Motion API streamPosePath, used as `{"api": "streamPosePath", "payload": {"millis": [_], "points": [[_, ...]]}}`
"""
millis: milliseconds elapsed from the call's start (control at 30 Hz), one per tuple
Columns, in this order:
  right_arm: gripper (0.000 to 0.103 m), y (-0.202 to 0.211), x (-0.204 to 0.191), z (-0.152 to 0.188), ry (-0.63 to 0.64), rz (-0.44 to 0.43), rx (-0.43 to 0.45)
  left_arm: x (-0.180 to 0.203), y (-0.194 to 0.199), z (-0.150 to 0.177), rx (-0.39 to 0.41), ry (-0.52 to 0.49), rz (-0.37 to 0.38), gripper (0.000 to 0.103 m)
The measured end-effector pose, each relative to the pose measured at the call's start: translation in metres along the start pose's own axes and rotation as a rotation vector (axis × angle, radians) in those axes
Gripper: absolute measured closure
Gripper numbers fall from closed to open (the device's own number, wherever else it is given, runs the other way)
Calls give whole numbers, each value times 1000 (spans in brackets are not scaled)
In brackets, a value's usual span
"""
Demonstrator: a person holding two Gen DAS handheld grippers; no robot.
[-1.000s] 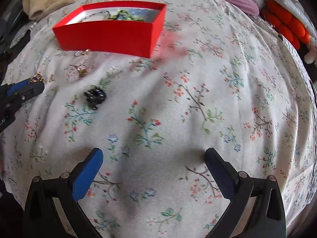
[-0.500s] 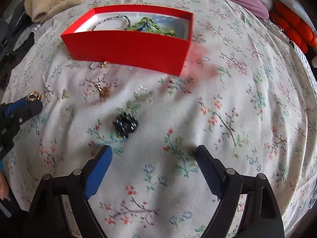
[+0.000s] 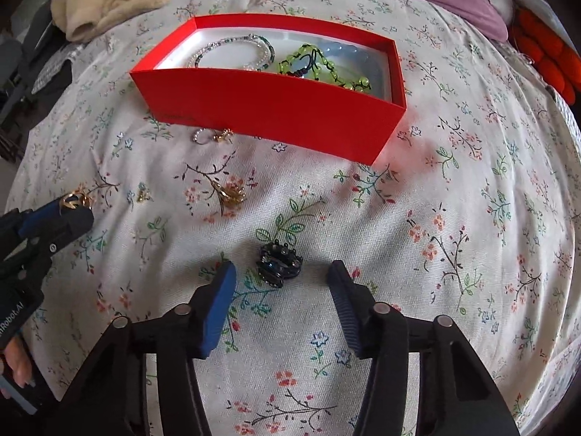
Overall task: Organize jewelry
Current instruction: 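Lift the gold bow earring with the left tool while the right tool grasps the black charm, then carry the gold earring and black charm over the red box with both tools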
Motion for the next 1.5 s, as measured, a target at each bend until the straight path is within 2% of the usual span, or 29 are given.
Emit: {"api": "streamPosePath", "payload": {"millis": [400, 800, 1000, 1267, 1500], "points": [[77, -1, 7, -6, -42, -32, 0, -1, -2, 3, -15, 2, -7, 75], [77, 6, 14, -1, -65, -59, -12, -3, -3, 3, -30, 12, -18, 75], [77, 15, 16, 0, -70, -63, -17, -6, 3, 0, -33, 48, -22, 75], [77, 38, 13, -12, -78, -97, 23, 3, 14, -10, -21, 101, 2, 75], [77, 62, 16, -29, -100, -128, 69, 16, 25, -34, 18, 135, 34, 75]]}}
Point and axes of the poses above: each gripper's, at about its wrist camera, not at the fingertips, and y roughly against the way its jaws point, x to its right, z to its underside, the point moved 9 cm from there along -y, roughly the way its jaws point, and after that the axes turned 7 degrees about x, right-handed, at the moved point
